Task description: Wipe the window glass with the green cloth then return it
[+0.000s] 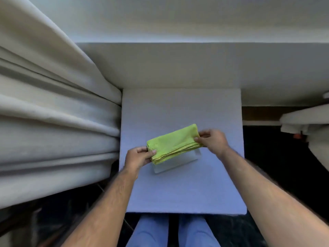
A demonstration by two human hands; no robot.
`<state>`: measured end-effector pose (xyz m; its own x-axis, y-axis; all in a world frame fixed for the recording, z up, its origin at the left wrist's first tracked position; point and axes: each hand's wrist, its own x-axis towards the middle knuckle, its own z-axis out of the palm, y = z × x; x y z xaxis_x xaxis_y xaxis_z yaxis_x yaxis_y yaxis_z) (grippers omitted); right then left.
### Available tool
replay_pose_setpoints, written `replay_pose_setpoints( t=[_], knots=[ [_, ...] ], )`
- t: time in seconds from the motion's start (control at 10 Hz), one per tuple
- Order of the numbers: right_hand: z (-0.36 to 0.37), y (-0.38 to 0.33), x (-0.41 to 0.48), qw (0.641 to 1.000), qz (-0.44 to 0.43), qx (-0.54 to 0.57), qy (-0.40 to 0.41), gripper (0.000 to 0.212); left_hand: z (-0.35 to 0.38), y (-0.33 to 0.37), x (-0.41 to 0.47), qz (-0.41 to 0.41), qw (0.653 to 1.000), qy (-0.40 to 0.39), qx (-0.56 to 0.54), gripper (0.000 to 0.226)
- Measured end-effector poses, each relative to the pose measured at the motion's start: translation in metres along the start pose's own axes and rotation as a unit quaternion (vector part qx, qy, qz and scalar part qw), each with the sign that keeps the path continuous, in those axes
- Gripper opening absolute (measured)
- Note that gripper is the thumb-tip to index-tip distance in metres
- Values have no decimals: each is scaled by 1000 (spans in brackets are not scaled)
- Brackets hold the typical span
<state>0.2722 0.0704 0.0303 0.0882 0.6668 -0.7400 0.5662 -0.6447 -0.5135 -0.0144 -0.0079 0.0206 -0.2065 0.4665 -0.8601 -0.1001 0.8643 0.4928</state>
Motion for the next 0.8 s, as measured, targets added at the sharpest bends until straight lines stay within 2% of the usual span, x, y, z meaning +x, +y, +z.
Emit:
replay_pose_setpoints(
  t=[0.1,0.2,0.3,0.4,0.5,0.6,0.7,0.8],
  knots=[
    [19,28,10,999,24,-21,23,30,17,-35,19,-12,999,35,18,21],
    [40,50,19,998,32,-52,33,31,31,-59,34,3,986,101,130,23],
    [61,62,24,992,14,-110,53,29,38,-72,40,23,959,148,242,23],
    [72,62,28,968,-14,-245,57,26,40,-80,44,59,906,162,387,34],
    [74,55,32,924,-52,-376,56,32,39,-75,47,84,859,146,484,40],
    [67,43,29,895,-130,-422,64,30,35,-59,44,142,828,129,527,45],
    [50,18,17,865,-221,-447,61,43,32,-29,30,262,773,122,564,50],
    [29,-18,6,837,-288,-456,90,64,31,14,16,350,723,121,583,64]
  ],
)
